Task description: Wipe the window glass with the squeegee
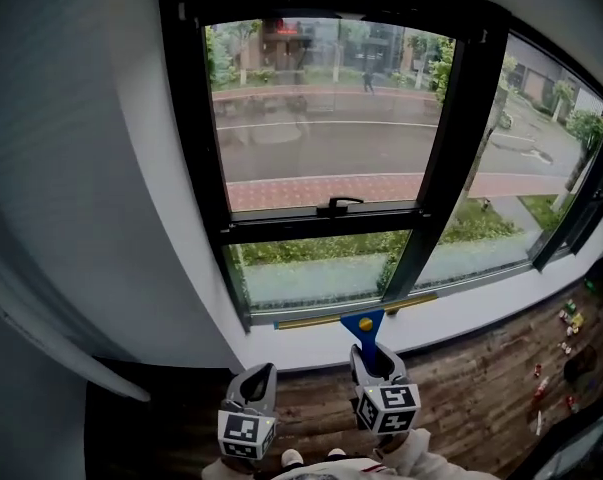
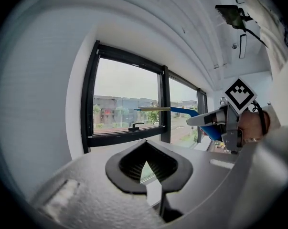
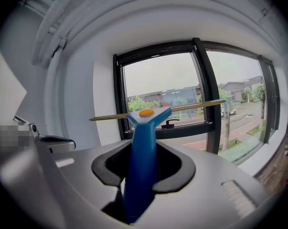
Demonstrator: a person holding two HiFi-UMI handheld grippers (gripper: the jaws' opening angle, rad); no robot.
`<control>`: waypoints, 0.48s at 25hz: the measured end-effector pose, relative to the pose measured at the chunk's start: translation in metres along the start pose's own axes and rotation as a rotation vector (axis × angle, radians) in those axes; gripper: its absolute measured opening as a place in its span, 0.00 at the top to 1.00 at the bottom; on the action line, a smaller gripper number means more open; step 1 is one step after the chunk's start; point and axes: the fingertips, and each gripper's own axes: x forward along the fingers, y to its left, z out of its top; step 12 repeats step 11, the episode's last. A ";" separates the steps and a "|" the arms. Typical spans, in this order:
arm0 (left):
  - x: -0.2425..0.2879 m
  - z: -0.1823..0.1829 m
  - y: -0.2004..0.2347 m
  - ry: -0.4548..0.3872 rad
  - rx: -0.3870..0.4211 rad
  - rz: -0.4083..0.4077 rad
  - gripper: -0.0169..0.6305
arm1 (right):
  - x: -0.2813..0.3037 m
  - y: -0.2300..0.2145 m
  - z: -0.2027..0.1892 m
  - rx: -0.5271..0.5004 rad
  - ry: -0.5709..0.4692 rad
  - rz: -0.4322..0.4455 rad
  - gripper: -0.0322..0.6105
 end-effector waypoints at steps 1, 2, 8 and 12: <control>-0.002 0.003 -0.005 -0.002 0.004 0.004 0.97 | -0.005 -0.004 0.000 -0.002 -0.005 0.000 0.75; -0.003 0.006 -0.010 -0.005 0.007 0.011 0.97 | -0.010 -0.008 0.001 -0.005 -0.008 0.002 0.75; 0.005 0.023 -0.035 -0.019 0.011 0.036 0.97 | -0.032 -0.029 0.012 -0.020 -0.038 0.016 0.75; 0.013 0.027 -0.049 -0.020 0.022 0.033 0.97 | -0.038 -0.039 0.013 -0.016 -0.046 0.024 0.75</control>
